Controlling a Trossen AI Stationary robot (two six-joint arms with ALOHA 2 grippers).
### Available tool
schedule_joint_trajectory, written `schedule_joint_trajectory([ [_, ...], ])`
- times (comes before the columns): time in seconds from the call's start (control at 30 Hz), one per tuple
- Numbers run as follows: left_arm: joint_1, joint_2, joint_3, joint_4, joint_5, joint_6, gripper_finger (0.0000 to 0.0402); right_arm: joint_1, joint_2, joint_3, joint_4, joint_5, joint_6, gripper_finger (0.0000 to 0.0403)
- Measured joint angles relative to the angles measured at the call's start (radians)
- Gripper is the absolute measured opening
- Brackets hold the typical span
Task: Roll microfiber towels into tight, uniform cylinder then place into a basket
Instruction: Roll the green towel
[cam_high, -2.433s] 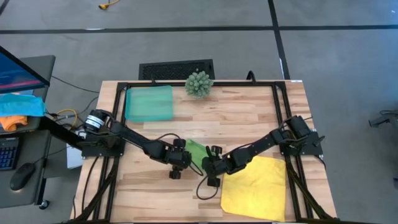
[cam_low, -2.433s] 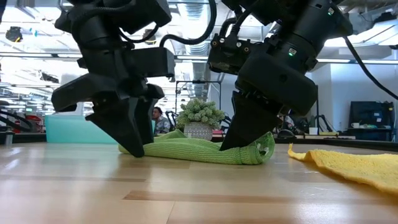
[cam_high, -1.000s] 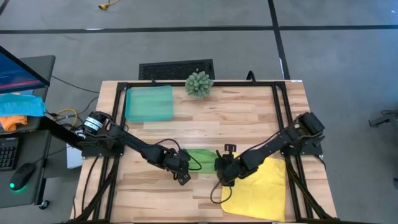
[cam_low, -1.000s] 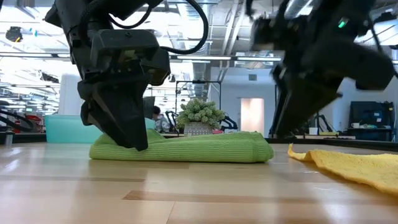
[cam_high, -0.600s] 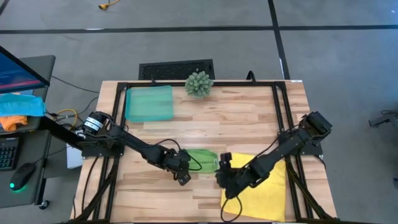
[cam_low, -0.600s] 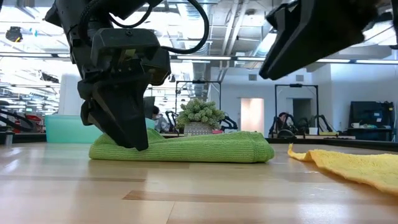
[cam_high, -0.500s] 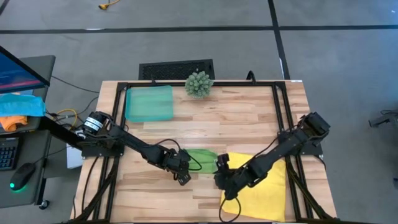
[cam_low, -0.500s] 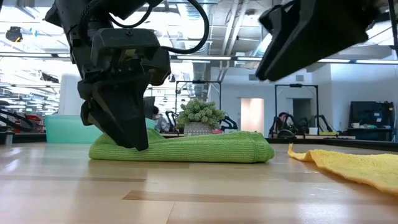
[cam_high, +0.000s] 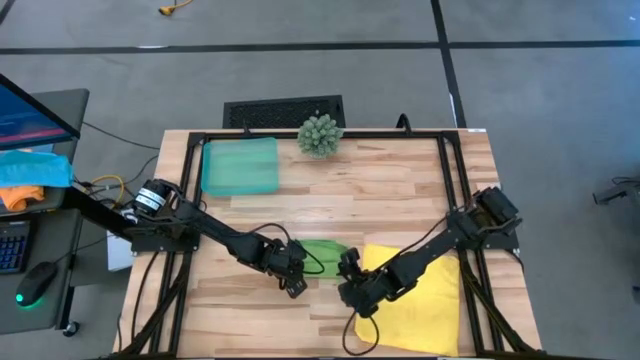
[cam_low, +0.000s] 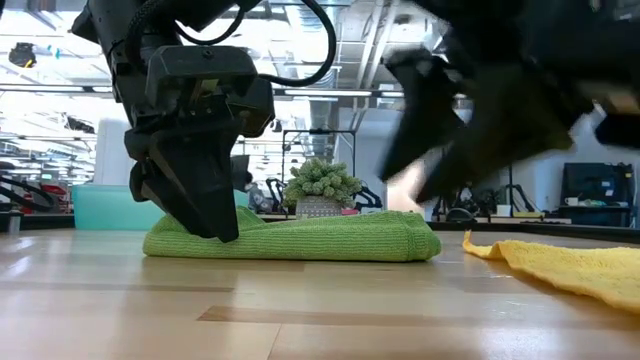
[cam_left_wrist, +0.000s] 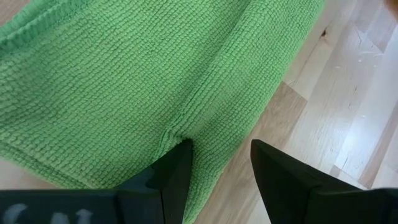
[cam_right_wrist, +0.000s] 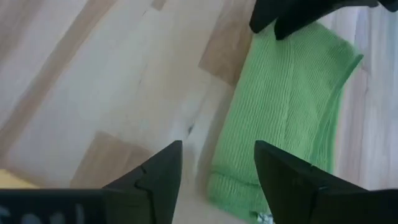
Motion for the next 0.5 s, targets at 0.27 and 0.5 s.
schedule_joint_trajectory([
  [0.27,0.000,0.000,0.000,0.000,0.000,0.006,0.0164,-0.021,0.046,0.005,0.018,0.006,0.008,0.0213],
  [0.5,0.000,0.000,0.000,-0.001,-0.001,0.008,0.0164,-0.040,0.096,0.005,-0.031,0.023,0.087,0.0203],
])
